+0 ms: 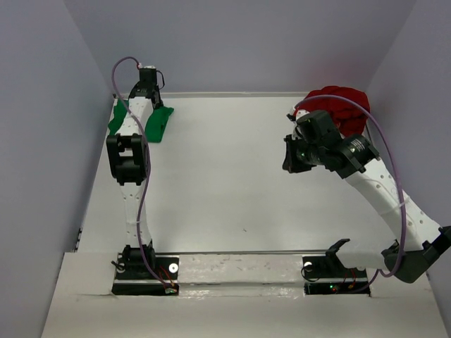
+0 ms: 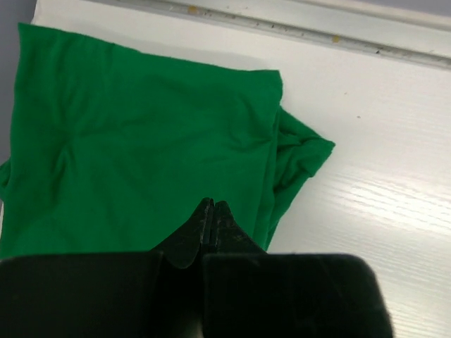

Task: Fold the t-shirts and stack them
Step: Neatly place the folded tshirt to the corner

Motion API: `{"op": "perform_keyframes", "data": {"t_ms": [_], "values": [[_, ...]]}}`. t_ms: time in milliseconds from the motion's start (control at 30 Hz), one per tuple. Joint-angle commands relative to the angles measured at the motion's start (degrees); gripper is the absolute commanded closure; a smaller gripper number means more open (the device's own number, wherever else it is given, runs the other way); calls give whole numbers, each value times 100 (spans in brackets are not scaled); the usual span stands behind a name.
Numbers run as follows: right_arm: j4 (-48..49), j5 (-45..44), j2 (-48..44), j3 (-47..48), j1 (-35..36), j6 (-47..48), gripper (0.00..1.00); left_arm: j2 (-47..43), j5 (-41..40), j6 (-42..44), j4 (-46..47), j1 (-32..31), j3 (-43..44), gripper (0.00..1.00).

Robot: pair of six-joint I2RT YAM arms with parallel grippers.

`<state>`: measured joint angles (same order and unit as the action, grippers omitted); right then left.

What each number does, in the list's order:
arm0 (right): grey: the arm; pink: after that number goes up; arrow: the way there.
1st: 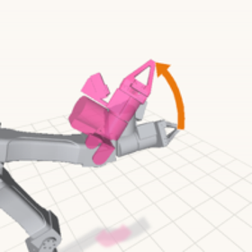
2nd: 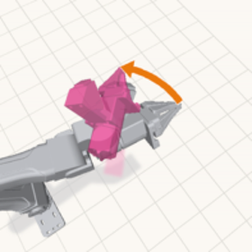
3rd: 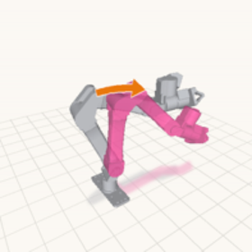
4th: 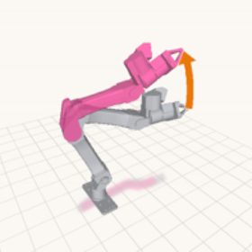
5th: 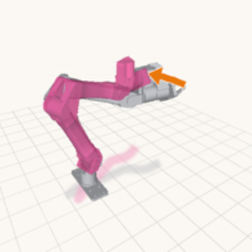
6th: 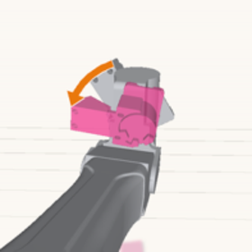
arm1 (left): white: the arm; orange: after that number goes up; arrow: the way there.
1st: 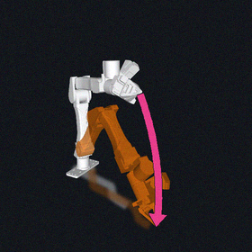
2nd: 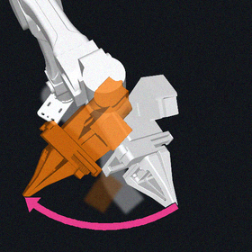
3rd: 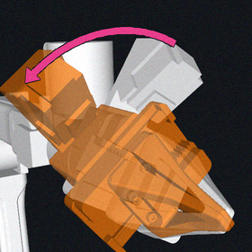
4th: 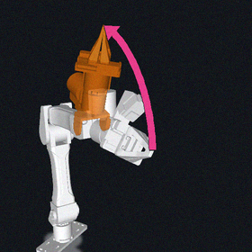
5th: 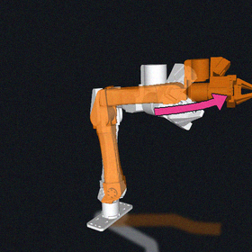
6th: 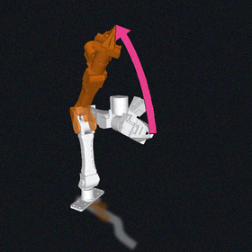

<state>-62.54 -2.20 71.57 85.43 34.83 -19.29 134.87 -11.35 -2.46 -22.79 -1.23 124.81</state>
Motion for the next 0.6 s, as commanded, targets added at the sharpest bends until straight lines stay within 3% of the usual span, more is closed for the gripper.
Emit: {"op": "perform_keyframes", "data": {"t_ms": [0,333,567], "values": [[-74,-316,-143,202,94,-67,100,223,63,-9,-314,299,421,100],[40,-343,94,343,94,144,100,312,177,-237,-288,317,34,100],[67,-369,147,325,94,206,100,795,195,-255,-525,334,445,100]]}}
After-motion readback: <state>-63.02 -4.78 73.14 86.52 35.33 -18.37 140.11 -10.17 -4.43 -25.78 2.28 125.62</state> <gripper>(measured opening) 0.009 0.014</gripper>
